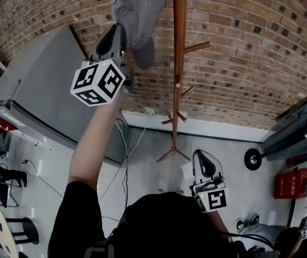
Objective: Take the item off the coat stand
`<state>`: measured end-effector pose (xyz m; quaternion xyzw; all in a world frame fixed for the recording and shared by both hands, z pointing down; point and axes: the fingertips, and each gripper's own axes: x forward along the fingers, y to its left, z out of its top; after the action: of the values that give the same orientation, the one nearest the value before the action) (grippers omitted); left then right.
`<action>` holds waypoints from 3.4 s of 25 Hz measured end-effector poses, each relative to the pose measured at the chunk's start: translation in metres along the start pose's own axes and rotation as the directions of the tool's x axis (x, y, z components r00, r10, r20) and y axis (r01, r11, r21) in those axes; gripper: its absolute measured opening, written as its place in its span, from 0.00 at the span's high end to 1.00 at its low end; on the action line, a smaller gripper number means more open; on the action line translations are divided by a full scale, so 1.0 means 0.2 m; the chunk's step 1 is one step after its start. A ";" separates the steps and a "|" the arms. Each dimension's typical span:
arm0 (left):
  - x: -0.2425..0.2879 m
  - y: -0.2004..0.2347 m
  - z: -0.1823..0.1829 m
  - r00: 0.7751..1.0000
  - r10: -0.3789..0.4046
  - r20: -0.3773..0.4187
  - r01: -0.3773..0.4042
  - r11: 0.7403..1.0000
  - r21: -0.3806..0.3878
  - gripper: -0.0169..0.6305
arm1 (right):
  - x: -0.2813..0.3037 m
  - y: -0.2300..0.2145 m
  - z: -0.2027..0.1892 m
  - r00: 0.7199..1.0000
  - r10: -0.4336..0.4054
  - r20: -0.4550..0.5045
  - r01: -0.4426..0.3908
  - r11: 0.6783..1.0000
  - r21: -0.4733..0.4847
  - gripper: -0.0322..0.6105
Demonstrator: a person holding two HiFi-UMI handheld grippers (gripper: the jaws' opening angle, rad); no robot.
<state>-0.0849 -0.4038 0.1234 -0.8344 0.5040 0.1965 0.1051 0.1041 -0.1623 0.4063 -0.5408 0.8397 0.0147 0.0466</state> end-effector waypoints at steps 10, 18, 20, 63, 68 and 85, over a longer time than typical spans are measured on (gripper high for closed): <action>-0.04 0.01 0.14 0.998 0.022 0.063 -0.024 0.999 0.031 0.94 | 0.00 0.07 0.01 0.999 0.031 -0.014 -0.031 0.999 -0.013 0.92; -0.06 0.00 0.22 0.993 0.052 0.102 -0.059 0.996 0.067 0.94 | -0.05 0.06 0.02 1.000 0.012 -0.003 -0.012 1.000 -0.012 0.92; -0.07 -0.01 0.24 0.992 0.052 0.111 -0.059 0.996 0.067 0.94 | -0.07 0.06 0.01 1.000 0.008 -0.014 -0.008 1.000 -0.014 0.92; -0.51 0.13 0.43 0.942 0.174 0.286 -0.224 0.962 0.154 0.94 | -0.09 0.15 0.06 0.998 -0.004 0.060 0.004 1.000 -0.002 0.92; -0.61 0.06 0.37 0.960 0.165 0.227 -0.191 0.977 0.097 0.94 | -0.07 0.21 0.05 0.999 0.032 0.039 -0.032 0.999 0.009 0.92; -1.03 -0.27 0.11 0.979 0.117 0.165 -0.121 0.993 0.016 0.94 | -0.09 0.18 0.15 0.998 -0.019 0.066 0.017 0.999 0.027 0.92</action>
<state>-0.1271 -0.2052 0.1920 -0.7823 0.5452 0.2638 0.1452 0.0808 -0.1282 0.3782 -0.5470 0.8328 0.0212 0.0818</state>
